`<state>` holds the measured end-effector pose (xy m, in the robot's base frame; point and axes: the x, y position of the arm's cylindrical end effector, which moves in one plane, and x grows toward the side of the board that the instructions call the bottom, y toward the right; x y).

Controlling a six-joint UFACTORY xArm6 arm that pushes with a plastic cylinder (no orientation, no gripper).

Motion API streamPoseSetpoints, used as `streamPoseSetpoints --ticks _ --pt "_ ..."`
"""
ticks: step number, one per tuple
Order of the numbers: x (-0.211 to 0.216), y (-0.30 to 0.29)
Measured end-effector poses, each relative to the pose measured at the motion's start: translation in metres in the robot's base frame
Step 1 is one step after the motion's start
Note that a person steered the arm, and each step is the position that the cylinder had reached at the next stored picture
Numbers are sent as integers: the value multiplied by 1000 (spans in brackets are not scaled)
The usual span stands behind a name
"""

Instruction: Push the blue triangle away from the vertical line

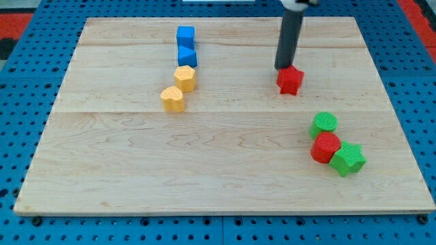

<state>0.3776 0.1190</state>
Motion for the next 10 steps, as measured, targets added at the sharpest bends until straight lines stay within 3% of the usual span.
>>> streamPoseSetpoints --ticks 1,5,8,10 --pt "28 5" --pt "-13 16" --pt "-96 30" --pt "-95 25"
